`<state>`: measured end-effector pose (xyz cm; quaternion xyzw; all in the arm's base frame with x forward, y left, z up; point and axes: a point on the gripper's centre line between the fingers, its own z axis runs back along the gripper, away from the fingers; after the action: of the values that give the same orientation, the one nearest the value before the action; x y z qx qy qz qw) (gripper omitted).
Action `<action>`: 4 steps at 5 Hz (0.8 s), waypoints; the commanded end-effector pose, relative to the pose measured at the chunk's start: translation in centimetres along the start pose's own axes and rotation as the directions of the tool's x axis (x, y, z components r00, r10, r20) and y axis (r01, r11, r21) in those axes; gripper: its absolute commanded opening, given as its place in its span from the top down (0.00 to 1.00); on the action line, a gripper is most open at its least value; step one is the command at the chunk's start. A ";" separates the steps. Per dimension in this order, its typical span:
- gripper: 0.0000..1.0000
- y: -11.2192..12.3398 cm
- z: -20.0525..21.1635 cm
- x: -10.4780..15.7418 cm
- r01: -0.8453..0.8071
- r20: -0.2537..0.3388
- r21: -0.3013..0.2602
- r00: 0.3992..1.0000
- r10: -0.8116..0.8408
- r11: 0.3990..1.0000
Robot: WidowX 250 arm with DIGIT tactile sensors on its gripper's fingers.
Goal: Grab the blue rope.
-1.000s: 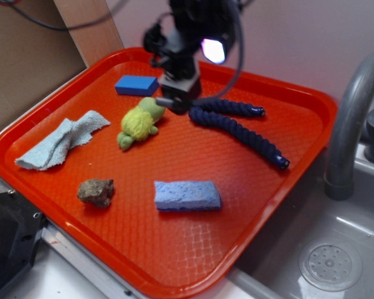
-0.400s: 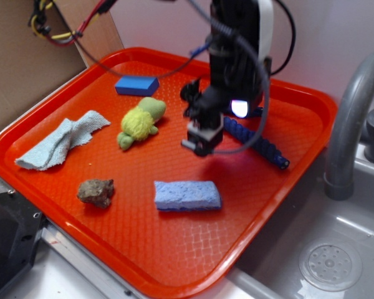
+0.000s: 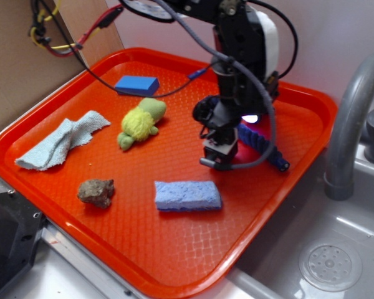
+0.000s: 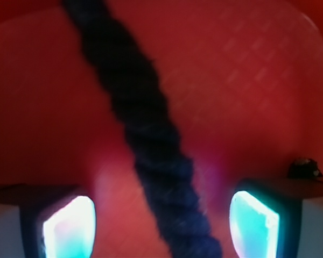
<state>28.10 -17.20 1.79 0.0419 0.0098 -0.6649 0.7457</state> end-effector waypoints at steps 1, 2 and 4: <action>1.00 -1.7 -1.9 -0.5 -0.049 0.002 -0.067 0.999 0.049 0.997; 1.00 -1.6 -2.3 -1.1 -0.078 -0.028 -0.077 0.997 0.076 0.994; 1.00 -1.0 4.0 -3.0 -0.492 0.039 0.063 0.871 0.491 0.868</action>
<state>27.35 -13.45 4.34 0.0609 0.0061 -0.4547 0.8886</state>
